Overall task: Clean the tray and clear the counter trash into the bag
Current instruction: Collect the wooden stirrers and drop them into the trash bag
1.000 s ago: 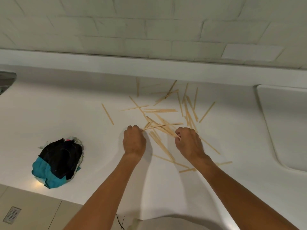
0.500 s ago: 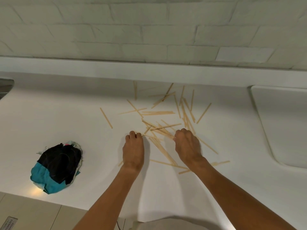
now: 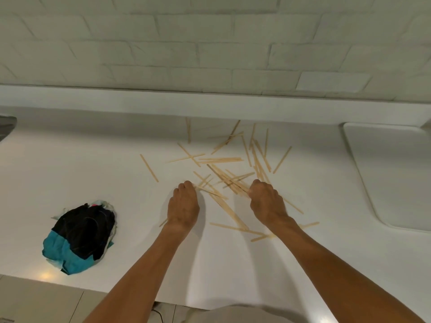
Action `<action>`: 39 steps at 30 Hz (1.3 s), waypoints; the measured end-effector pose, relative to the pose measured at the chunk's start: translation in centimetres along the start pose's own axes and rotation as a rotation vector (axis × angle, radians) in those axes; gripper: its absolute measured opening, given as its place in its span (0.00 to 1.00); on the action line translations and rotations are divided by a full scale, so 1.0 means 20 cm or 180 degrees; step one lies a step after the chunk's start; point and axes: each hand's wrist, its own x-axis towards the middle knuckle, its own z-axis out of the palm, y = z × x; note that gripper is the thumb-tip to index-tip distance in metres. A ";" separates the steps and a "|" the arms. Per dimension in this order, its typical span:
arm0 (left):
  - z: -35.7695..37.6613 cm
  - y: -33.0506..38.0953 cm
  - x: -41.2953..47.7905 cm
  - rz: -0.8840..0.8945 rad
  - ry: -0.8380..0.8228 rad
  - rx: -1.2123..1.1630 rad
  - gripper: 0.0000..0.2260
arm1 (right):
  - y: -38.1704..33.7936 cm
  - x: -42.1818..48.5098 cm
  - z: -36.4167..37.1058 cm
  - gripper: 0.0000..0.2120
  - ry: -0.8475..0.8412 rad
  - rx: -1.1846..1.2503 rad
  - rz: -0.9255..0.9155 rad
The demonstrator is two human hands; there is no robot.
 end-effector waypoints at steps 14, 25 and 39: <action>-0.08 0.00 0.10 0.0556 -0.0431 -0.2228 0.14 | -0.02 -0.12 -0.12 0.08 -0.0001 0.1170 0.0404; -0.05 0.10 0.09 -0.0653 -0.1616 -0.4293 0.10 | -0.05 -0.21 -0.10 0.08 -0.0127 0.1096 0.0474; -0.24 0.10 0.15 0.0034 -0.0988 -0.3992 0.08 | 0.05 -0.22 -0.21 0.04 0.0431 0.2247 0.0876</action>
